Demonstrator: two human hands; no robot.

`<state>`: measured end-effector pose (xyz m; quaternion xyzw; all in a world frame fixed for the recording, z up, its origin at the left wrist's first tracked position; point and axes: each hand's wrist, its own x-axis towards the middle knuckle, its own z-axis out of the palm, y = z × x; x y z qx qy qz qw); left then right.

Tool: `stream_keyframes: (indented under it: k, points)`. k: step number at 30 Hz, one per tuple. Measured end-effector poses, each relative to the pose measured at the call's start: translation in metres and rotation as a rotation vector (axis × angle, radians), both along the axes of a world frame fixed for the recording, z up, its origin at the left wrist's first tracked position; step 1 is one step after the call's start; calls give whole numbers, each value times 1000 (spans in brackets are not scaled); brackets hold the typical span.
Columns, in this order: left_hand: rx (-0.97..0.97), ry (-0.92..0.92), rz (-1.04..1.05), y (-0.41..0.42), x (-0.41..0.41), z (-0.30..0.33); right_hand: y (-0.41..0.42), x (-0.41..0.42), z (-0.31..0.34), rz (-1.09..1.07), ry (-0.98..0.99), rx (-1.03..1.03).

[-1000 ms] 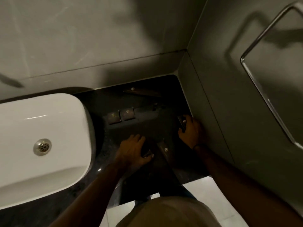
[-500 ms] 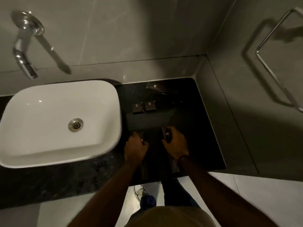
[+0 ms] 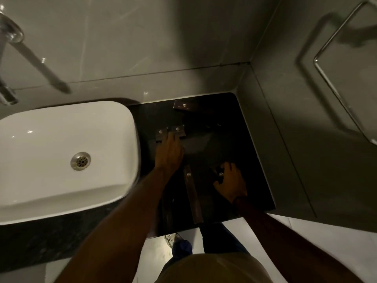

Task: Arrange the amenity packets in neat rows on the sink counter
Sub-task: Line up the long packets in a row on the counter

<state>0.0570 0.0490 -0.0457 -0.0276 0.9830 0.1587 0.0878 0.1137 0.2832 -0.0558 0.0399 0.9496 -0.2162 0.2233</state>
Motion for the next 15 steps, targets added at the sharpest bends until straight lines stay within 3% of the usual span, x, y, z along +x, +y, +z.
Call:
stream_keyframes:
  k: [3,7,11,15]
  points:
    - [-35,-33,-139,14,-64,9,9,-22,-1,-23,26,-66]
    - [-263,-33,-305,35,-131,14,13,-52,-5,-59,69,-97]
    - [-386,-84,-400,50,-174,10,20,-65,-14,-71,101,-134]
    - [-378,-102,-380,54,-183,12,27,-63,-16,-55,120,-152]
